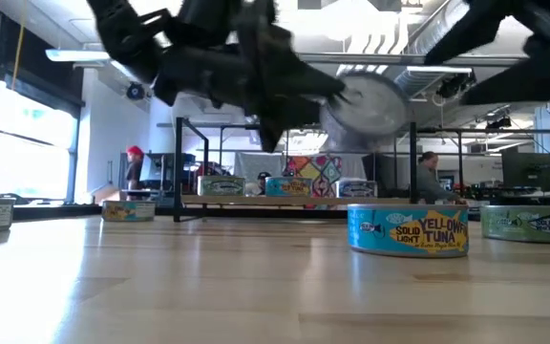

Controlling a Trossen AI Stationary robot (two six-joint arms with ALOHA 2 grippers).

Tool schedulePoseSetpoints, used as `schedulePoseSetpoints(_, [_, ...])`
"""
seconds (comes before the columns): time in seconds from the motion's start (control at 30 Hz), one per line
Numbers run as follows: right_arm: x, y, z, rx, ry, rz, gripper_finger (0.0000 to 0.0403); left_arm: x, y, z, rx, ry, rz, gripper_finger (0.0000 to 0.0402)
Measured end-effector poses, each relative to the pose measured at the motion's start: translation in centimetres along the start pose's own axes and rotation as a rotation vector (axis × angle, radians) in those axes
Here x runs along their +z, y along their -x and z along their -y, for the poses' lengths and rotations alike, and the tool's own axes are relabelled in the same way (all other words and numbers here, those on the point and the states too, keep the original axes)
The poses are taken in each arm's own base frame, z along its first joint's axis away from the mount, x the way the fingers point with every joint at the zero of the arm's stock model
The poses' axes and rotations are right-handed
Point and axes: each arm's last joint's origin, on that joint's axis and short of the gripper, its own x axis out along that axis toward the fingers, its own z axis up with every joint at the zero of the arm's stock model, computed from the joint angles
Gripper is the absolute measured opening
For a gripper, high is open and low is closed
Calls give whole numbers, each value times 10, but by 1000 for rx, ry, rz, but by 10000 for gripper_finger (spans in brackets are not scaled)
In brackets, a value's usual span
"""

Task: Stack canned seafood by type on shelf
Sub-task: Put the blue tuna can aligned with the other blue tuna can on the shelf

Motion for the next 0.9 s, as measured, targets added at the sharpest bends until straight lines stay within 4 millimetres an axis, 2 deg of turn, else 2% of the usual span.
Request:
schedulePoseSetpoints(0.13, [10,-17,-2,-108,310,-162,209,-2,16,-9,-93,100,51,121])
schedulePoseSetpoints(0.27, [17,-35,-2,-126,546,-277,209,-2,19,-15,-120,146,64,121])
schedulePoseSetpoints(0.43, [11,-58,-8,-100,785,-423,209,-1,19,-15,-138,157,71,121])
schedulePoseSetpoints(0.67, [5,-73,-10,-106,830,-501,209,0,20,-14,-173,159,66,121])
schedulePoseSetpoints(0.9, [7,-80,1,-156,768,-481,209,0,19,-13,-180,174,58,121])
